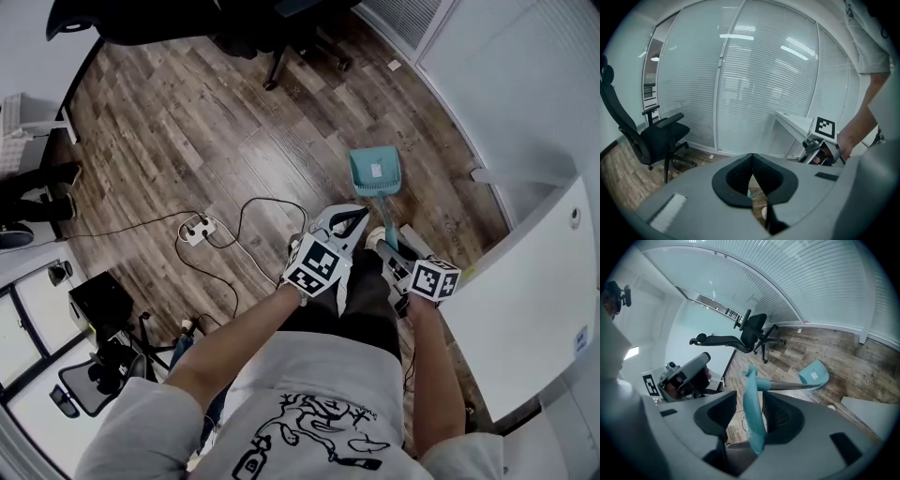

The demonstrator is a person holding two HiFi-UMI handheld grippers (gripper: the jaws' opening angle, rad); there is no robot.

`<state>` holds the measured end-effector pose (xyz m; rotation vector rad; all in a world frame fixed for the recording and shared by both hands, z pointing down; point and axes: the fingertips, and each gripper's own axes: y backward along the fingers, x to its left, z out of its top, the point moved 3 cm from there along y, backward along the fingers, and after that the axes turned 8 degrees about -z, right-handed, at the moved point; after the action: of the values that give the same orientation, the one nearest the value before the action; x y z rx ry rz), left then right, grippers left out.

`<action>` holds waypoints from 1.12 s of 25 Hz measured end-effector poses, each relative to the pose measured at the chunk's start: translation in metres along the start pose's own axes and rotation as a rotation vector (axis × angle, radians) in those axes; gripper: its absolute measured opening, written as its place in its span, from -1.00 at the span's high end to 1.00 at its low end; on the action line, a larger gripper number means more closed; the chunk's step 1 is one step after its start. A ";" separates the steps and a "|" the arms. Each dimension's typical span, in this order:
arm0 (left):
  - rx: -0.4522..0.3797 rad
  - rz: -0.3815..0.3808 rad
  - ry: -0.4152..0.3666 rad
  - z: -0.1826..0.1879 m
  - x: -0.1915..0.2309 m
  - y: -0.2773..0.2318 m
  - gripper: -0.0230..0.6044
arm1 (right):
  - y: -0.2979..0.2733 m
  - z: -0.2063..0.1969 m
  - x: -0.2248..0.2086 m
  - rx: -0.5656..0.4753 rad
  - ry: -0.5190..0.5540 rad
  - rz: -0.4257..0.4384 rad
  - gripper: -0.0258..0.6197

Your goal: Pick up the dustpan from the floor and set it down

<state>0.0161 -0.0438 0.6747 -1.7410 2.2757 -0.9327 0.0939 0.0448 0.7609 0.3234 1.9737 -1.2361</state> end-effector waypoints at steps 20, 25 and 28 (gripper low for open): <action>-0.016 0.015 0.000 0.019 -0.014 0.014 0.95 | 0.037 0.037 0.006 -0.071 0.121 -0.167 0.25; -0.043 0.029 -0.010 0.039 -0.016 0.027 0.95 | 0.063 0.065 0.032 -0.153 0.203 -0.161 0.26; -0.061 0.037 -0.013 0.050 -0.020 0.035 0.95 | 0.084 0.081 0.051 -0.206 0.271 -0.174 0.30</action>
<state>0.0161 -0.0403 0.6109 -1.7174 2.3439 -0.8515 0.1457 0.0088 0.6509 0.2283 2.3836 -1.1278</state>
